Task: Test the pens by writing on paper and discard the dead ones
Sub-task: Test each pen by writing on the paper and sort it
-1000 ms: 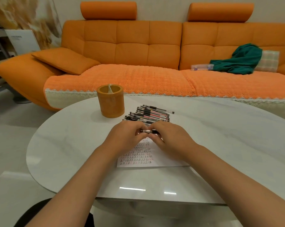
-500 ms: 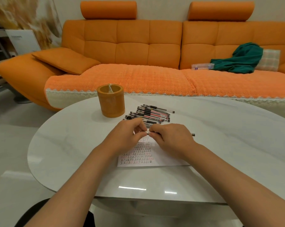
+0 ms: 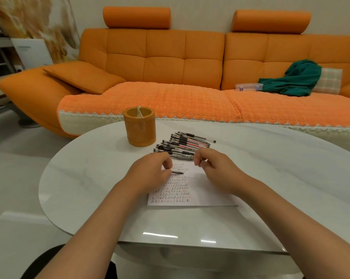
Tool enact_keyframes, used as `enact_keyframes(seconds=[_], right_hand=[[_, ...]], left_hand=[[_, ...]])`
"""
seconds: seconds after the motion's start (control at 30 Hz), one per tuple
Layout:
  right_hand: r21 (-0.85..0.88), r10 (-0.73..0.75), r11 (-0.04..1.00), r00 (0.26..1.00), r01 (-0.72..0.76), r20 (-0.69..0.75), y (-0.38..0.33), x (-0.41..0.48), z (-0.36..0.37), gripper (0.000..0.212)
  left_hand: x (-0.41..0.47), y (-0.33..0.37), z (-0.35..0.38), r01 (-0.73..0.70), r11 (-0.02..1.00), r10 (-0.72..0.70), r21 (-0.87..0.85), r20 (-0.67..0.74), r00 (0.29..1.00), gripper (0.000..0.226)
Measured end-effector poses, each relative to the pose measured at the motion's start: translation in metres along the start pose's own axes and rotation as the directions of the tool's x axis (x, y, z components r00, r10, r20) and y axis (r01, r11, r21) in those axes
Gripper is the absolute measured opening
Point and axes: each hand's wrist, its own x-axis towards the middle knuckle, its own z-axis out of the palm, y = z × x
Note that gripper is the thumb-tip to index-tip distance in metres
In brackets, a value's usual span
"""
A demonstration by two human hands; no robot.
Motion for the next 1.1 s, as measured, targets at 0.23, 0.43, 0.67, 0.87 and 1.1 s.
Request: enact_keyframes(seconds=[0.23,0.43,0.67,0.87,1.1], right_hand=[[0.410,0.068,0.907,0.995,-0.093,0.074,-0.004,0.001,-0.001,0.049],[0.569,0.068,0.809,0.986,-0.145,0.155,-0.012,-0.009,0.005,0.015],[0.489,0.057,0.852,0.962,-0.186,0.266,-0.008,-0.025,0.015,0.016],[0.415,0.029,0.903,0.979,-0.112,0.203,-0.006,-0.026,0.021,0.015],[0.347,0.001,0.936,0.986,-0.059,0.165,-0.006,-0.028,0.024,0.016]], left_hand=[[0.001,0.002,0.009,-0.137,0.990,0.138,-0.014,0.160,0.977,0.052],[0.007,-0.004,0.016,-0.107,0.987,0.085,0.120,0.179,0.980,0.064],[0.007,-0.003,0.013,-0.107,0.986,0.077,0.131,0.217,0.973,0.073],[0.007,-0.002,0.011,-0.106,0.985,0.069,0.137,0.248,0.966,0.081],[0.007,-0.002,0.012,-0.098,0.987,0.064,0.130,0.247,0.967,0.084]])
